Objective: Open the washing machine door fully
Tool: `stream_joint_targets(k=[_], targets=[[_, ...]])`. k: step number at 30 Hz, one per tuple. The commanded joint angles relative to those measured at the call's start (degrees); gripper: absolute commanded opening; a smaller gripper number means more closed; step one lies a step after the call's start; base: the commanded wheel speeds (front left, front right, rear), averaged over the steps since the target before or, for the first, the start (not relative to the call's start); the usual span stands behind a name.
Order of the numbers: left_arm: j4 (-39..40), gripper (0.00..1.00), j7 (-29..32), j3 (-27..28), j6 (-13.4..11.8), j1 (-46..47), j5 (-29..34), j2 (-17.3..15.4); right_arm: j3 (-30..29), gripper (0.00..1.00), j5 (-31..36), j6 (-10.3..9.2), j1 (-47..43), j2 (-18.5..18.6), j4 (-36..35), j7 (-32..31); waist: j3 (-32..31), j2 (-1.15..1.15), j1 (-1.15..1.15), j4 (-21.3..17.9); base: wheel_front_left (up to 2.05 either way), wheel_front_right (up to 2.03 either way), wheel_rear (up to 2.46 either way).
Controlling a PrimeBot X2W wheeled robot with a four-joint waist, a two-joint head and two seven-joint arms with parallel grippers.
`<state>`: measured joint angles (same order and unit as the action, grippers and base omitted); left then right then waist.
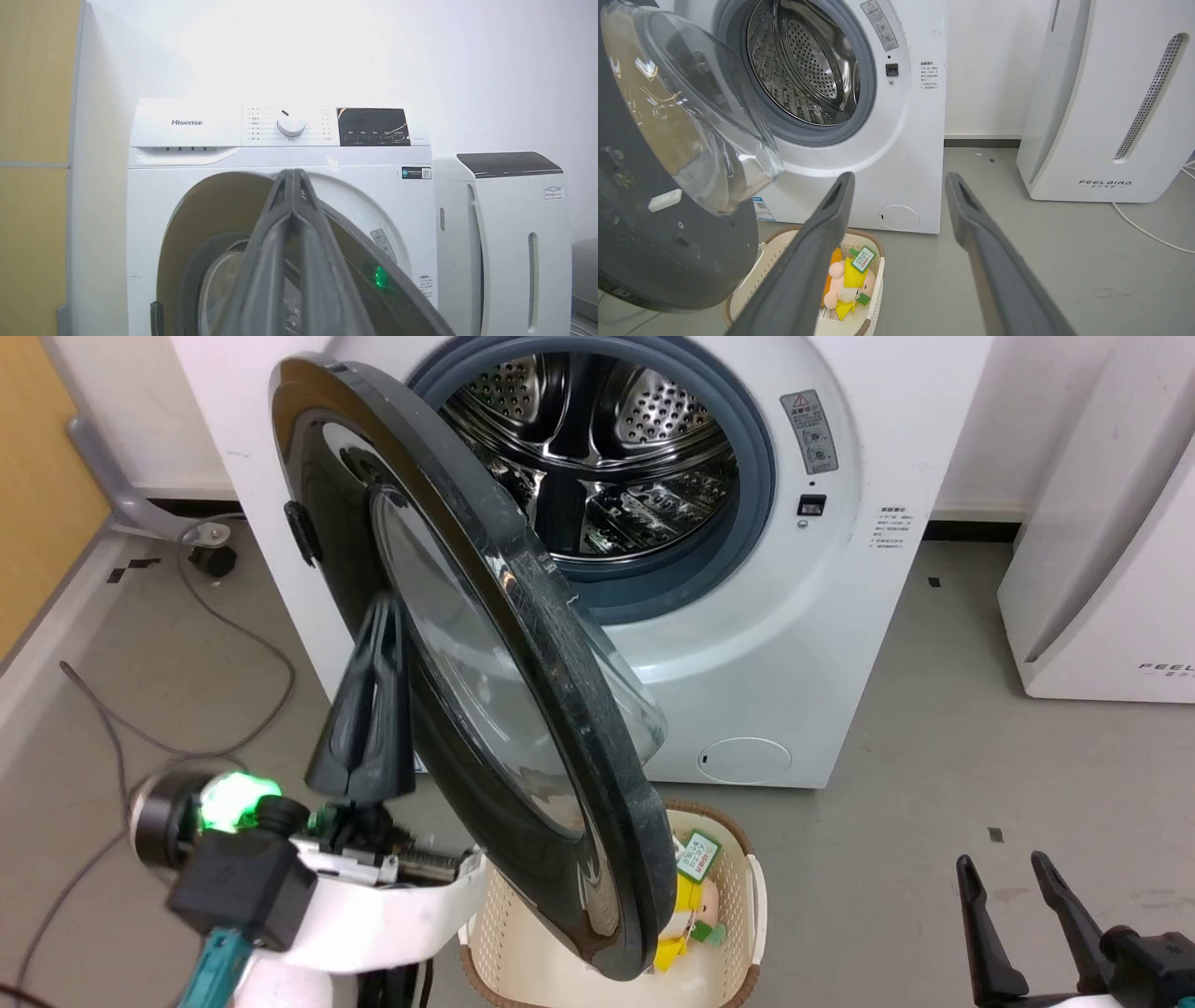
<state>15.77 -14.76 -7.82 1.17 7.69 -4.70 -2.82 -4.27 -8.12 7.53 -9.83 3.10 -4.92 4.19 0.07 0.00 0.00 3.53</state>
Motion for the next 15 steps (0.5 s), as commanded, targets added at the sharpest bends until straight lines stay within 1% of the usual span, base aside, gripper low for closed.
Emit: stream_joint_targets(k=[1, 6, 9, 12, 15], targets=[[1.6, 0.00, -0.2, -0.6, -0.1, 1.3, -0.2, -0.1, 0.1, 1.00, -0.2, -0.04, -0.2, -0.2, -0.4, 0.4, 0.1, 0.00, 0.00, 0.0, 0.00, 0.00, 0.00], [9.5, 0.00, -0.2, -4.6, -0.8, 5.0, -2.2, -0.1, 0.3, 1.00, -0.2, -0.04, 0.0, -0.2, -0.6, 0.5, 0.5, 0.00, 0.00, -0.4, 0.00, 0.00, 0.00], [12.1, 0.00, -0.2, -8.4, -1.3, 6.0, -3.7, -0.1, 0.3, 1.00, -0.1, -0.04, 0.0, -0.2, -0.7, 0.7, 0.6, 0.00, 0.00, -0.7, 0.00, 0.00, 0.00], [12.6, 0.00, 1.3, -13.7, -0.7, 6.1, -5.4, -0.1, 0.1, 1.00, -0.2, -0.04, -0.2, -0.2, -0.6, 0.9, 0.7, 0.00, 0.00, -0.7, 0.00, 0.00, 0.00], [12.1, 0.00, 4.2, -20.4, 0.3, 5.3, -8.1, -0.1, -0.1, 1.00, -0.2, -0.04, -0.3, -0.2, -0.4, 0.9, 0.7, 0.00, 0.00, -0.7, 0.00, 0.00, 0.00]])
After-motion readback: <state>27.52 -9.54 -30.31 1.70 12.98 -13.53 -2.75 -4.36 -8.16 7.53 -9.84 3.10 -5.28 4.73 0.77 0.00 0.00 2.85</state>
